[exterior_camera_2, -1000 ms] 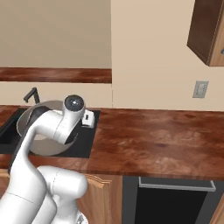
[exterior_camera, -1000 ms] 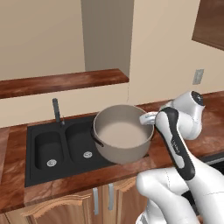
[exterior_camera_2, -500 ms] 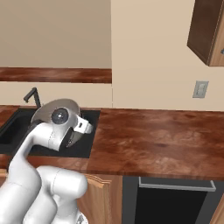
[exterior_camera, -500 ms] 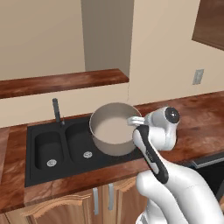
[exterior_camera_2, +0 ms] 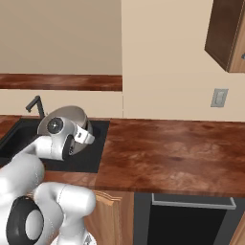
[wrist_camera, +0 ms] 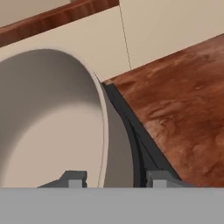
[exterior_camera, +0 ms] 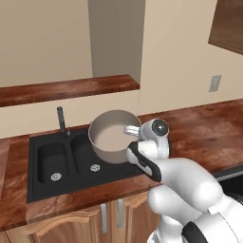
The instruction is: Move the pot and pan from the stove into the sink.
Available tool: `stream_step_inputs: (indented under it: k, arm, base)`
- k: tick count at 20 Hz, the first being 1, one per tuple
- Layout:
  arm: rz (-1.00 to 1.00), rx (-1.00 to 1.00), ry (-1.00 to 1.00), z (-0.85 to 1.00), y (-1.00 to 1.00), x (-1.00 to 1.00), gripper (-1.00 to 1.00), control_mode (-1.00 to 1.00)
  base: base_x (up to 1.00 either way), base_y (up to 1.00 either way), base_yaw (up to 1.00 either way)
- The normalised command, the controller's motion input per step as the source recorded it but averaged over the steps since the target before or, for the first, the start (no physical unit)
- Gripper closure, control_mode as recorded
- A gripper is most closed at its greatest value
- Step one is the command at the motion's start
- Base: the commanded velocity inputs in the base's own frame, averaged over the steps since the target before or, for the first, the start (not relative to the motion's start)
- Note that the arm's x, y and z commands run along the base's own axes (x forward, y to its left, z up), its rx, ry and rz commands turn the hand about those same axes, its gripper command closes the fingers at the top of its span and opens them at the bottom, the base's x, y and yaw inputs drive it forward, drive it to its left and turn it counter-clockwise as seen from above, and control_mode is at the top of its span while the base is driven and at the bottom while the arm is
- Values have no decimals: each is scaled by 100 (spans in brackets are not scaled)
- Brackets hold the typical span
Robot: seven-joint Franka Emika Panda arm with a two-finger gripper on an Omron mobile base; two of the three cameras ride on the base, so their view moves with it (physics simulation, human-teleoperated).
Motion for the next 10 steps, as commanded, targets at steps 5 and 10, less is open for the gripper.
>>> stream_step_inputs:
  k: [5,10]
  arm:
    - [0,0,4,-14,16,46,100,-100]
    - [-1,0,7,-16,33,49,100,-100]
  base:
    - [0,0,0]
    - [0,0,0]
